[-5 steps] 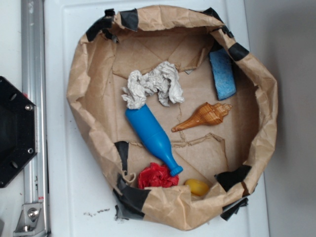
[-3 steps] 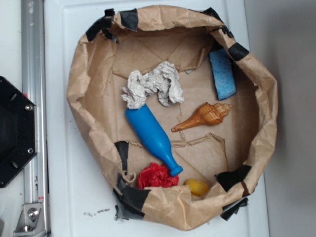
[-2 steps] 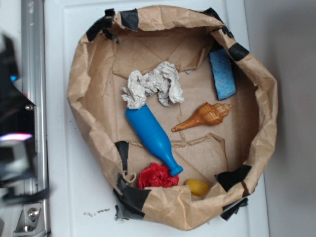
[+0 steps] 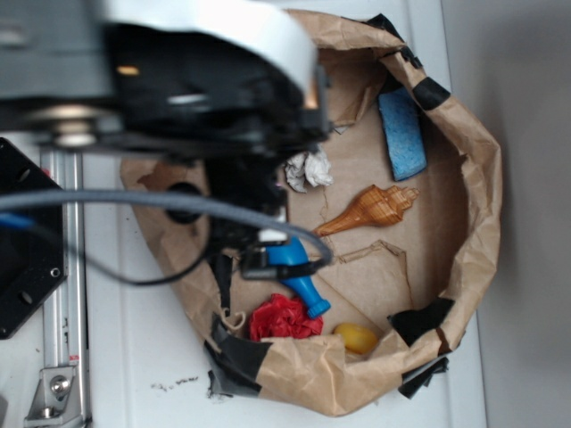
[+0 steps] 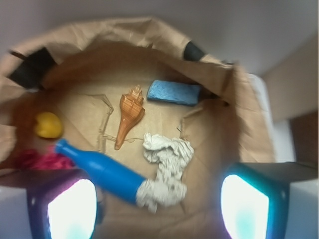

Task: Grab the blue sponge.

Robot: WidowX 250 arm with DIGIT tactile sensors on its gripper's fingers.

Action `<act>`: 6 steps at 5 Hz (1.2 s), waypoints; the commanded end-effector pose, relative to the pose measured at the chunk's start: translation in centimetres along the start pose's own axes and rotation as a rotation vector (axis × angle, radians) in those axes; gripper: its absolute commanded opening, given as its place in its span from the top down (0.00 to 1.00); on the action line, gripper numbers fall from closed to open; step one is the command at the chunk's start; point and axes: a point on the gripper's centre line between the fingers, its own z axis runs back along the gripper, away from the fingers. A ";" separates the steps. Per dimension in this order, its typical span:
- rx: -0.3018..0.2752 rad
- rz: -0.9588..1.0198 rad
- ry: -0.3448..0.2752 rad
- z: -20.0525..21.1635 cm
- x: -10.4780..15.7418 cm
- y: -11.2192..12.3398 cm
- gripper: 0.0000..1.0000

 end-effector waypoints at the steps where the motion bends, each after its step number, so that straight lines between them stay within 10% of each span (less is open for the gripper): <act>1: 0.014 -0.166 0.021 -5.9 2.6 1.5 0.00; 3: -0.028 -0.211 0.097 -9.6 3.9 1.5 0.00; 6: 0.093 -0.412 0.062 -10.4 5.4 3.2 0.00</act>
